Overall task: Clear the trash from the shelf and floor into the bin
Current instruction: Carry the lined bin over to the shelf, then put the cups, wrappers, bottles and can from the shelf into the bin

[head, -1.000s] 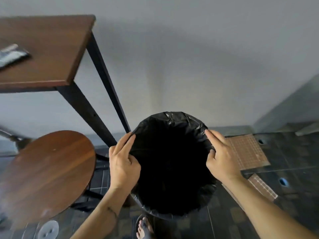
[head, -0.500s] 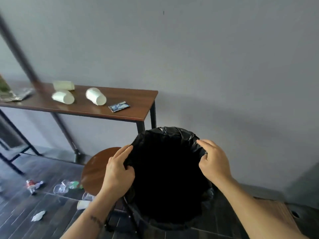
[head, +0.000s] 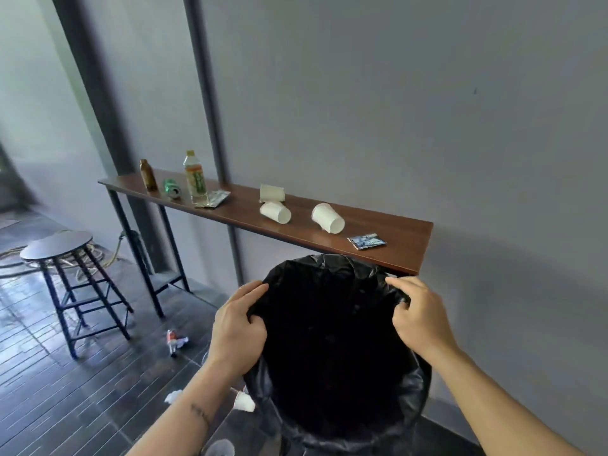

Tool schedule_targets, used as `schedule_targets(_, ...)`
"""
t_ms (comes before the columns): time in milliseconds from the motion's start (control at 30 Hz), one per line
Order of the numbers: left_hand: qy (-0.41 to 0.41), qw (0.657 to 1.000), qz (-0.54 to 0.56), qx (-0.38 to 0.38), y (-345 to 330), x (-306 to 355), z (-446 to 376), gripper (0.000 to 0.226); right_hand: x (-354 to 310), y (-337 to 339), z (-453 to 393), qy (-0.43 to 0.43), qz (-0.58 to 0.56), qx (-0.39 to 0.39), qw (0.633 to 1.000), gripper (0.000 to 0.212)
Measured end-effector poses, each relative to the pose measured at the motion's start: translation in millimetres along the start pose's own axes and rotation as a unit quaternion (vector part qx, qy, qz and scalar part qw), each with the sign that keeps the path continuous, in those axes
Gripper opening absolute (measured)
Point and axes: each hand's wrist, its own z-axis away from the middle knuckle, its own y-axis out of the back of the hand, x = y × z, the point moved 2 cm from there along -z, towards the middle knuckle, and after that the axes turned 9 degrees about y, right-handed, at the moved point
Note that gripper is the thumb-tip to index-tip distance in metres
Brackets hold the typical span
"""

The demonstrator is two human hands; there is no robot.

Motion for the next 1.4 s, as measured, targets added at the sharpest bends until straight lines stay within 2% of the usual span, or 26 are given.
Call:
schedule_targets(167,0.009,1.000,-0.006,-0.015,53,-57,-40,0.071,-53,-79,-39,0.017,-0.022,-0.010,1.000,0.059)
schedule_targets(300,0.049,0.998,0.034,-0.013,84,-98,-71,0.073,-78,-127,-56,0.000,-0.020,-0.028,0.999,0.058)
schedule_targets(433,0.064,0.995,0.073,0.000,101,-122,-100,0.071,-92,-160,-71,0.001,-0.011,-0.065,0.998,0.059)
schedule_targets(567,0.057,0.994,0.094,0.023,109,-133,-121,0.067,-99,-183,-83,0.041,0.016,-0.120,0.992,0.059)
schedule_targets(700,0.057,0.993,0.097,0.027,109,-141,-143,0.067,-100,-197,-96,0.061,0.033,-0.133,0.989,0.055)
schedule_targets(1000,0.159,0.983,0.078,0.049,81,-181,-198,0.064,-58,-212,-147,0.009,0.033,-0.166,0.985,0.052)
schedule_targets(1100,0.201,0.976,0.070,0.049,65,-189,-214,0.066,-36,-206,-169,0.025,0.052,-0.144,0.988,0.051)
schedule_targets(1300,0.261,0.961,0.076,0.049,29,-198,-236,0.072,-7,-193,-222,0.072,0.171,-0.054,0.981,0.046)
schedule_targets(1400,0.296,0.950,0.078,0.056,15,-196,-243,0.073,6,-196,-247,0.030,0.211,-0.074,0.974,0.051)
